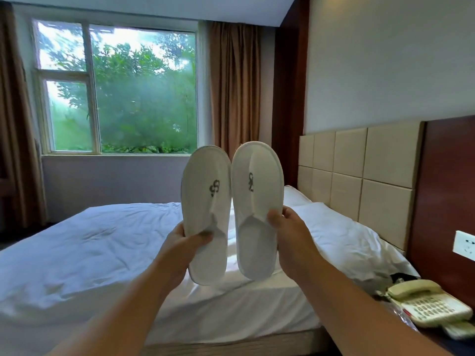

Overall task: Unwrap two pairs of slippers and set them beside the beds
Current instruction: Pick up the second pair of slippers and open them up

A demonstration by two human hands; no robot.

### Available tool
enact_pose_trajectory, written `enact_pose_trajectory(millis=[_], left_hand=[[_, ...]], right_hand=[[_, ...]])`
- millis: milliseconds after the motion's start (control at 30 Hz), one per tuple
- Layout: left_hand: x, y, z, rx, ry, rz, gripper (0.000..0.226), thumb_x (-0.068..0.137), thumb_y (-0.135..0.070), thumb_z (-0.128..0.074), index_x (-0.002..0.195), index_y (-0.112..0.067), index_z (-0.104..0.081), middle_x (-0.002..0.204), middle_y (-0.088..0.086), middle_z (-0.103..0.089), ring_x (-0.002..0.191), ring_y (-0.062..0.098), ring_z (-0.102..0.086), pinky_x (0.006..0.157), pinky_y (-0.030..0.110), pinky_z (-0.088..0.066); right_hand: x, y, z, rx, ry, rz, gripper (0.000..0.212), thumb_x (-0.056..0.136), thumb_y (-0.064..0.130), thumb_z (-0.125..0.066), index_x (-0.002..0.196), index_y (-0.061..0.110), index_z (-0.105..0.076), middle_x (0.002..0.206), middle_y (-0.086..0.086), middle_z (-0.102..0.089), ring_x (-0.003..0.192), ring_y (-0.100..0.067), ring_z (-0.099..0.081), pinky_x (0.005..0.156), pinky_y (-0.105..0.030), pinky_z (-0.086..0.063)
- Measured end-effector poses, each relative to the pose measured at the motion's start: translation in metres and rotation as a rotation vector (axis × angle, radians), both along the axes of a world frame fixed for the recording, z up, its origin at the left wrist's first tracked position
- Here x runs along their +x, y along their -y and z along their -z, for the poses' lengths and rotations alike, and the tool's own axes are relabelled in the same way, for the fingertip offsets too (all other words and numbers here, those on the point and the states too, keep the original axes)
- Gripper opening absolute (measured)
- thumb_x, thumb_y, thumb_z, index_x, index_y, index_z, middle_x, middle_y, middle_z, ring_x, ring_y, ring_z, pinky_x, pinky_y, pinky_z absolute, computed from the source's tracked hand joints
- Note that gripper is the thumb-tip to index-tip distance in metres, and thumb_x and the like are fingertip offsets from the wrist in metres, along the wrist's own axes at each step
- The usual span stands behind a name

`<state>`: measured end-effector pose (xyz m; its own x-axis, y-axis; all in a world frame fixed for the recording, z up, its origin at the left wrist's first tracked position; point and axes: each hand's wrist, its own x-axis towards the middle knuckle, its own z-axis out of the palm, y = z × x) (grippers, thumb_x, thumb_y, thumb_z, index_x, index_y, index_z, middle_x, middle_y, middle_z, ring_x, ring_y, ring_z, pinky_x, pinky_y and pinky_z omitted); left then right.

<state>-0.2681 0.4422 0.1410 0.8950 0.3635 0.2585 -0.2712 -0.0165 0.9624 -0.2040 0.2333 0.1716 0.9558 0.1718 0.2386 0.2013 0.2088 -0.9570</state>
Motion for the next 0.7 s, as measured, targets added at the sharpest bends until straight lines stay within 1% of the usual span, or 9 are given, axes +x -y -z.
enact_pose_trajectory(millis=[133,233,300,367,433,533,600,667,700], left_hand=[[-0.002,-0.015,0.005,-0.087,0.003,0.122,0.043,0.069,-0.013,-0.076,0.112,-0.014,-0.07,0.111,0.017,-0.072,0.098,0.033,-0.07,0.079,0.044,-0.057],[-0.001,-0.018,0.005,-0.107,0.007,0.141,0.038,0.068,-0.012,-0.078,0.105,-0.019,-0.073,0.11,0.016,-0.073,0.098,0.032,-0.071,0.08,0.043,-0.057],[-0.002,-0.018,0.005,-0.103,0.011,0.165,0.037,0.068,-0.012,-0.077,0.104,-0.02,-0.075,0.109,0.014,-0.073,0.098,0.03,-0.071,0.078,0.041,-0.058],[-0.002,-0.018,0.004,-0.112,0.004,0.176,0.036,0.067,-0.012,-0.077,0.101,-0.022,-0.076,0.107,0.012,-0.074,0.095,0.028,-0.072,0.074,0.037,-0.058],[-0.001,-0.02,0.005,-0.122,0.002,0.175,0.035,0.067,-0.011,-0.076,0.101,-0.022,-0.076,0.106,0.012,-0.074,0.094,0.027,-0.072,0.074,0.037,-0.058],[0.002,-0.023,0.006,-0.132,-0.015,0.161,0.036,0.065,-0.012,-0.072,0.1,-0.02,-0.076,0.105,0.013,-0.074,0.093,0.027,-0.071,0.081,0.043,-0.056],[0.002,-0.02,0.003,-0.132,-0.039,0.119,0.035,0.062,-0.015,-0.065,0.095,-0.022,-0.075,0.097,0.01,-0.074,0.086,0.025,-0.071,0.08,0.042,-0.052],[0.002,-0.015,0.0,-0.13,-0.032,0.07,0.039,0.061,-0.02,-0.057,0.098,-0.018,-0.07,0.087,0.008,-0.072,0.082,0.025,-0.068,0.076,0.041,-0.05],[0.001,-0.011,-0.002,-0.112,-0.018,0.046,0.039,0.063,-0.021,-0.053,0.099,-0.015,-0.067,0.083,0.007,-0.07,0.081,0.025,-0.065,0.075,0.04,-0.049]], right_hand=[[-0.001,-0.001,0.002,0.083,-0.066,-0.138,0.024,0.1,0.019,-0.049,0.117,0.016,-0.064,0.112,-0.009,-0.072,0.107,-0.032,-0.065,0.097,-0.054,-0.049],[-0.001,-0.005,0.007,0.136,-0.08,-0.173,0.025,0.1,0.015,-0.046,0.119,0.013,-0.064,0.115,-0.012,-0.07,0.112,-0.034,-0.062,0.102,-0.055,-0.045],[-0.003,-0.008,0.007,0.155,-0.086,-0.178,0.024,0.101,0.014,-0.045,0.117,0.013,-0.064,0.116,-0.013,-0.07,0.113,-0.035,-0.061,0.102,-0.054,-0.045],[-0.004,-0.01,0.006,0.162,-0.098,-0.176,0.023,0.101,0.014,-0.045,0.115,0.013,-0.064,0.114,-0.012,-0.071,0.111,-0.034,-0.063,0.1,-0.052,-0.047],[-0.004,-0.011,0.005,0.16,-0.1,-0.177,0.023,0.101,0.014,-0.046,0.115,0.012,-0.064,0.113,-0.012,-0.071,0.11,-0.033,-0.064,0.099,-0.05,-0.048],[-0.004,-0.01,0.004,0.161,-0.096,-0.207,0.025,0.1,0.014,-0.046,0.117,0.012,-0.064,0.112,-0.012,-0.072,0.108,-0.032,-0.065,0.093,-0.046,-0.052],[-0.006,-0.011,0.002,0.168,-0.083,-0.215,0.024,0.099,0.013,-0.047,0.116,0.013,-0.064,0.112,-0.013,-0.072,0.105,-0.031,-0.066,0.086,-0.043,-0.054],[-0.006,-0.014,0.001,0.189,-0.071,-0.2,0.024,0.097,0.012,-0.05,0.116,0.015,-0.064,0.111,-0.013,-0.072,0.101,-0.029,-0.068,0.082,-0.041,-0.056],[-0.007,-0.019,0.001,0.182,-0.065,-0.18,0.025,0.095,0.014,-0.053,0.117,0.017,-0.064,0.111,-0.012,-0.072,0.099,-0.028,-0.068,0.082,-0.041,-0.057]])
